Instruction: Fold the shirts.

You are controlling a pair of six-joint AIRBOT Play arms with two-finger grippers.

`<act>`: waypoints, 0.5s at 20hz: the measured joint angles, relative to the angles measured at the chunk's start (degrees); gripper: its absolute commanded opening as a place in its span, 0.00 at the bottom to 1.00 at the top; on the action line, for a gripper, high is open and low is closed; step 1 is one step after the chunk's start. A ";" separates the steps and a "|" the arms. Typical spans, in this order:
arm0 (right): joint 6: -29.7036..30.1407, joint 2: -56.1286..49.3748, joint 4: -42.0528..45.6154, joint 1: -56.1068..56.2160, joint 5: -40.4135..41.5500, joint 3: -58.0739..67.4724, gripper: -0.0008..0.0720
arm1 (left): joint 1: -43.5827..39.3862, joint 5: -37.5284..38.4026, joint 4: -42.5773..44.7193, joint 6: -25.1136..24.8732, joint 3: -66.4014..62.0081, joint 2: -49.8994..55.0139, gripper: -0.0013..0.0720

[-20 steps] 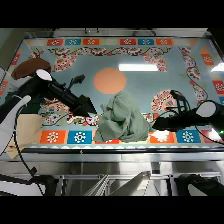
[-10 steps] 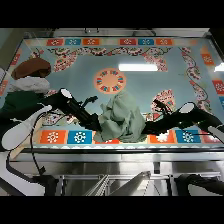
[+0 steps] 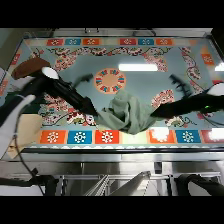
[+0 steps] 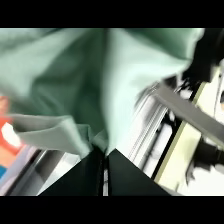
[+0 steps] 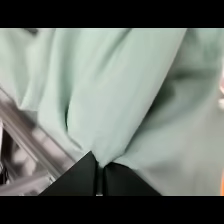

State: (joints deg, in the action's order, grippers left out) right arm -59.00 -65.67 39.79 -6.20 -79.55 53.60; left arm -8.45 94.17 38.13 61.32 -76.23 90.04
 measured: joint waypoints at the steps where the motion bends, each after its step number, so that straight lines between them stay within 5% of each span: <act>1: 0.15 3.56 -1.57 -3.37 -1.40 2.71 0.04 | 2.19 0.79 -2.58 0.13 -0.87 -3.91 0.05; 10: 1.29 29.38 -23.87 -21.29 -5.03 11.41 0.04 | 21.05 2.80 -17.42 -0.02 -2.95 -37.09 0.05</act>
State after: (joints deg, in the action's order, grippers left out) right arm -57.71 -36.29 15.92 -27.49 -84.58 65.01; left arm 12.60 96.97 20.71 61.30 -79.18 52.95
